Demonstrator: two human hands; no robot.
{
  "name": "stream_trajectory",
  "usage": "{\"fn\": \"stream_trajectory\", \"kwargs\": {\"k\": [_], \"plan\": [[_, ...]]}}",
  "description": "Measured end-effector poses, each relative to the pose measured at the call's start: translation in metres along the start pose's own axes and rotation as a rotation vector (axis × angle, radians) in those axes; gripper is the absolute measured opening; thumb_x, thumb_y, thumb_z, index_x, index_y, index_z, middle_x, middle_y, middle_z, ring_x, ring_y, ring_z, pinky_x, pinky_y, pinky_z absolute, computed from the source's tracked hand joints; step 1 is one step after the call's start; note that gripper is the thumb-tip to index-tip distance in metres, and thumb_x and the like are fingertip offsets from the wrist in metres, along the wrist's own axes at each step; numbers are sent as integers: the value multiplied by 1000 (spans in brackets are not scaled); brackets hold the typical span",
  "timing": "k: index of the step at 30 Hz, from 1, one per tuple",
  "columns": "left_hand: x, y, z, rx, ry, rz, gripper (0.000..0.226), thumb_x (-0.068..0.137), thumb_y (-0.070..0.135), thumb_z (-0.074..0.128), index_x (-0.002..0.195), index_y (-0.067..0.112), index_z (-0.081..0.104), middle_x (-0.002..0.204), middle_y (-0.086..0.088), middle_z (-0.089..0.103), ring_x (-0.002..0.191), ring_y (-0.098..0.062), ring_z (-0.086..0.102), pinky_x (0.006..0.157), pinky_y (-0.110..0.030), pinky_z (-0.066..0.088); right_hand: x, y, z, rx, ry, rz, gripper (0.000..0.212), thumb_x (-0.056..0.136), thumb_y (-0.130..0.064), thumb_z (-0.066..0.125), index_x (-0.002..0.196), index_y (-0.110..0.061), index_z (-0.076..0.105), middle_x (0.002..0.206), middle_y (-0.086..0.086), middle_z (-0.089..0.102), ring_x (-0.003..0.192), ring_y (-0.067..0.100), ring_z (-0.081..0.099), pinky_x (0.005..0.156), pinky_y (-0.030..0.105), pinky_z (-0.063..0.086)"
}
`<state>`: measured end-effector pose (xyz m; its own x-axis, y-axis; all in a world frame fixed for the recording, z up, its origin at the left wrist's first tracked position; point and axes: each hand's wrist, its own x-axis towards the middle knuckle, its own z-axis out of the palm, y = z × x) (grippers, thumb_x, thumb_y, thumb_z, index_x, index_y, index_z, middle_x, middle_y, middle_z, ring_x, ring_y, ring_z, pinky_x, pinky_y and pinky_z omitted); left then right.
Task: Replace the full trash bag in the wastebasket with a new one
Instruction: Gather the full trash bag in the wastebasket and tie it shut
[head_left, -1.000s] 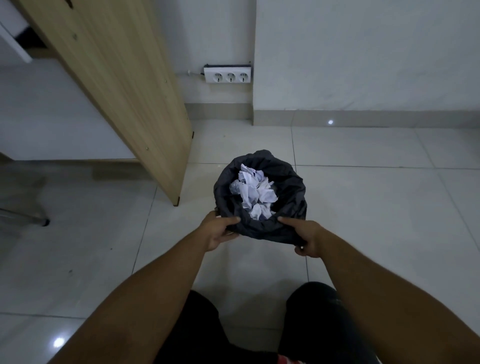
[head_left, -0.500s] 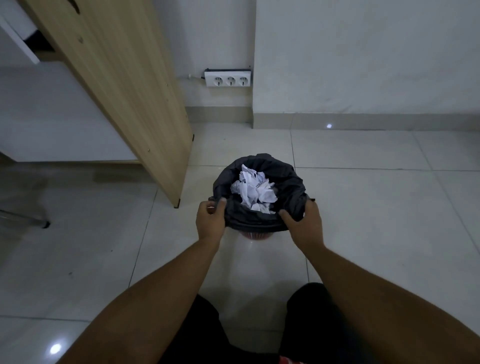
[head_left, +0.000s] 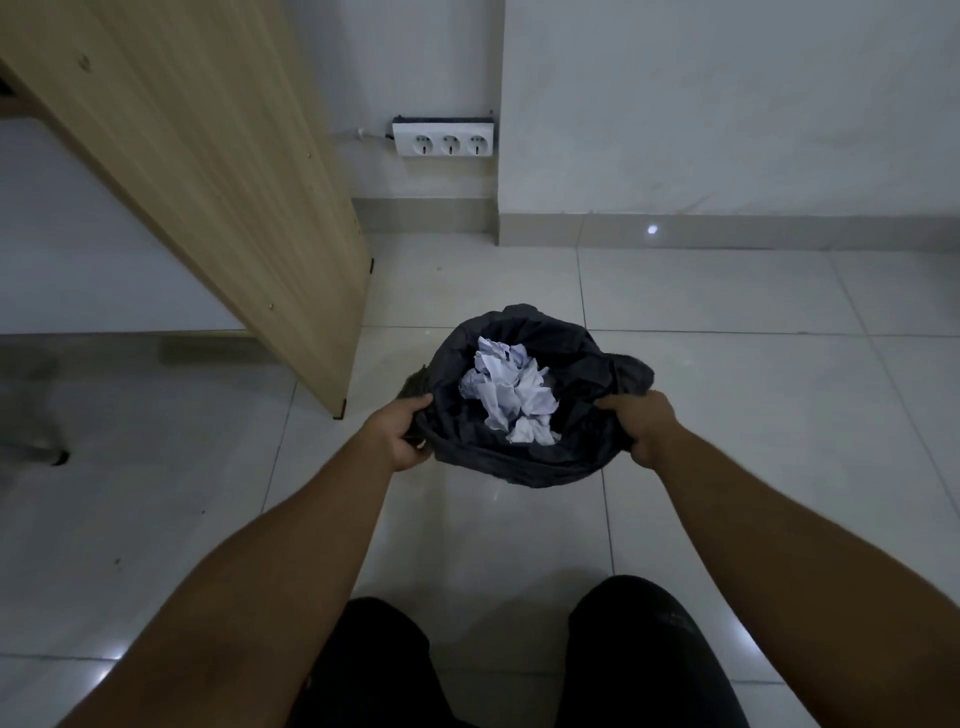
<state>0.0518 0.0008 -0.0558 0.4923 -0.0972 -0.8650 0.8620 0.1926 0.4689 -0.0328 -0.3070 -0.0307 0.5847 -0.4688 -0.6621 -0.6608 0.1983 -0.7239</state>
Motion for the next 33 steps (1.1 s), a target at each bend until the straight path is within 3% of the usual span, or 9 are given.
{"fn": "stream_trajectory", "kwargs": {"k": [3,8,11,13,16,21,26,30,33], "plan": [[-2,-4,13,51,160,363,24,90,4,67,114,6,69,105,-13,72,95,-30,69,89,-41,57,-3,14,10,-354,232,-443,16,89,-9,65,103,-3,59,103,14,63,92,28,59,79,36,49],[-8,-23,26,647,332,1059,18,90,-4,57,76,8,59,82,-13,56,73,-22,53,70,-28,42,2,37,13,-759,355,-942,18,76,13,57,86,-2,53,86,19,56,79,39,54,66,42,42],[-7,-10,29,622,287,922,14,86,13,70,88,10,57,99,-12,56,84,-21,58,78,-30,47,4,28,0,-733,139,-977,20,82,-4,74,89,-3,55,88,12,58,84,33,56,70,36,42],[-6,6,34,436,212,637,48,76,42,82,108,14,59,111,-6,63,96,-20,65,88,-36,55,-3,8,-8,-334,25,-736,31,87,-32,77,92,-8,57,85,3,60,79,17,58,70,34,50],[-2,36,42,376,152,326,86,60,67,83,124,14,60,115,-5,68,100,-26,69,92,-43,58,17,-27,-18,216,164,-209,46,97,-57,52,106,-11,55,84,4,59,72,17,57,76,41,52],[19,57,49,372,131,249,63,80,35,83,128,-1,63,117,-17,71,96,-32,72,88,-48,60,47,-47,-16,-155,-357,446,80,89,-80,40,113,-10,69,115,12,71,112,32,64,87,45,53],[20,40,53,416,209,401,31,93,10,67,124,4,68,120,-15,70,103,-33,68,96,-50,56,58,-57,11,-5,-108,162,32,93,-23,71,115,1,71,118,19,71,97,32,69,88,47,58],[19,27,52,617,210,630,12,97,6,56,97,8,68,101,-14,71,92,-28,66,85,-35,53,45,-52,30,-215,205,-317,20,92,-5,59,109,-8,68,106,6,70,92,22,64,82,30,51],[24,20,51,674,202,691,18,97,1,51,87,-5,65,83,-19,66,76,-23,58,67,-26,43,30,-54,46,-210,166,-642,17,92,0,51,96,-14,59,98,1,67,92,14,63,83,24,51]]}}
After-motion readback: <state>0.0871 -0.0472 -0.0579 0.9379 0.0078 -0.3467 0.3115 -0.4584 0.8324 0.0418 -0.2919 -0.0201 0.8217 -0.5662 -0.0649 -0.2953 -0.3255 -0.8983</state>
